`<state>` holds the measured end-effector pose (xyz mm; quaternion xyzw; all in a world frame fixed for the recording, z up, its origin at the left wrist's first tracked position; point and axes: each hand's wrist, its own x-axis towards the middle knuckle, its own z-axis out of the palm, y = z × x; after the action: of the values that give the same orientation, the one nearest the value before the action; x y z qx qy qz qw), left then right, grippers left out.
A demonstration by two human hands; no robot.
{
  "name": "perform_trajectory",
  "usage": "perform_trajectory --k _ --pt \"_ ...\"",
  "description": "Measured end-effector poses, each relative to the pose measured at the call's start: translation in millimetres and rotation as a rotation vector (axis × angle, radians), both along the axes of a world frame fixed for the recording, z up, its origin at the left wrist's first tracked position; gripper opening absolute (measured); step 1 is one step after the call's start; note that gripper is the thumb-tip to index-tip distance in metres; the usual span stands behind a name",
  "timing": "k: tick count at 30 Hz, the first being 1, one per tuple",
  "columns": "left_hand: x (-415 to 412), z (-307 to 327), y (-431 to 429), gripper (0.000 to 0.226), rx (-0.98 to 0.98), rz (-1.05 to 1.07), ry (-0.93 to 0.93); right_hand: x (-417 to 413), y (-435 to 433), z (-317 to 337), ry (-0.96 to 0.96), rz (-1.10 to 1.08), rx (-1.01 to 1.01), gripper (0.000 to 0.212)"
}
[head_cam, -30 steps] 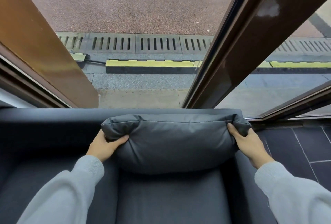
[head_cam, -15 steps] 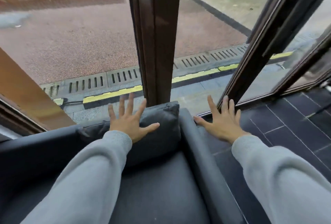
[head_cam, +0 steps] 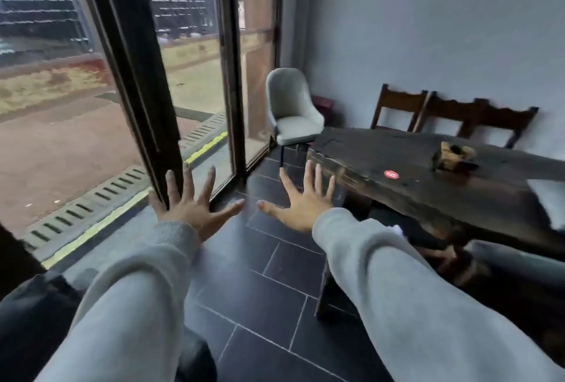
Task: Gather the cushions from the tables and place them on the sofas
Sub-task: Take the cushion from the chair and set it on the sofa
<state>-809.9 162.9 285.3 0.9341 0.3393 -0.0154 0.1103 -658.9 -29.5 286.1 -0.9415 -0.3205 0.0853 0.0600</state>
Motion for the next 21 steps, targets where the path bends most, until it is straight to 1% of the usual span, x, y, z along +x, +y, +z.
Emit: perform_trajectory --k 3,6,10,13,16,17,21 --pt "70 17 -75 0.108 0.006 -0.174 -0.034 40 -95 20 0.003 -0.165 -0.013 0.117" --pt "130 24 -140 0.113 0.025 -0.324 -0.029 73 -179 32 0.014 -0.331 -0.001 0.114" --pt "204 23 -213 0.111 0.004 -0.492 -0.004 110 -272 31 0.030 -0.534 -0.032 0.112" --pt "261 12 -260 0.121 -0.051 -0.594 0.043 135 -328 24 0.048 -0.666 -0.052 0.118" --pt "315 -2 -303 0.118 -0.099 -0.687 0.094 160 -377 18 0.077 -0.773 -0.062 0.131" --pt "323 -7 -313 0.116 -0.108 -0.707 0.109 163 -389 15 0.088 -0.799 -0.080 0.131" --pt "385 -16 -359 0.118 -0.118 -0.808 0.145 197 -442 14 0.114 -0.952 -0.178 0.111"
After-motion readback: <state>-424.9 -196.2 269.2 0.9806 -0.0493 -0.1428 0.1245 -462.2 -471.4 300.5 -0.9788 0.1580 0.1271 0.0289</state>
